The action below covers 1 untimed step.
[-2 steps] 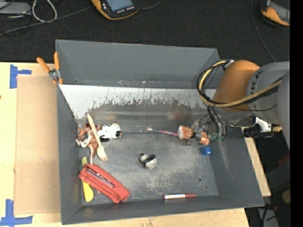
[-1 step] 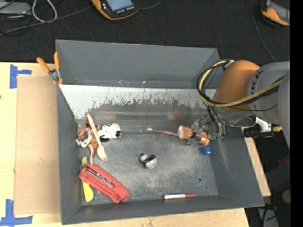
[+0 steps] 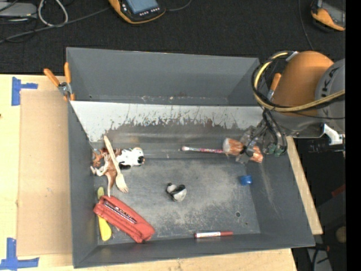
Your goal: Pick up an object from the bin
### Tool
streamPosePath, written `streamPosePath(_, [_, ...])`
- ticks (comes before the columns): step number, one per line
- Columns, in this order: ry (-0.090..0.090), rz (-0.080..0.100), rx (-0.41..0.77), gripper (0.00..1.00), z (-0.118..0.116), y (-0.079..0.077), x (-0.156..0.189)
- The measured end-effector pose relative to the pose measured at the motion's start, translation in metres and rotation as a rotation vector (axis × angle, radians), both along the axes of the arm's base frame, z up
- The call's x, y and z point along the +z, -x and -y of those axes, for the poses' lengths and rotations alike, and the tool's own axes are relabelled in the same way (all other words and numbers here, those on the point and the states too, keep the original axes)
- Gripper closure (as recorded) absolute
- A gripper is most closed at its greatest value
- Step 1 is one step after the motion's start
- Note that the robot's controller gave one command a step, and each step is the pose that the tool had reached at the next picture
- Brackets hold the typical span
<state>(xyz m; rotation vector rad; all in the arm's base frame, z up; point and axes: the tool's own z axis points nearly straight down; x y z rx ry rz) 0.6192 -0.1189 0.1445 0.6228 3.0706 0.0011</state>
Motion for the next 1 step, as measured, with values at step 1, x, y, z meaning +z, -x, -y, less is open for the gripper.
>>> streamPosePath(1, [-0.001,-0.003,0.025,1.00,-0.0113,0.0056,0.0966])
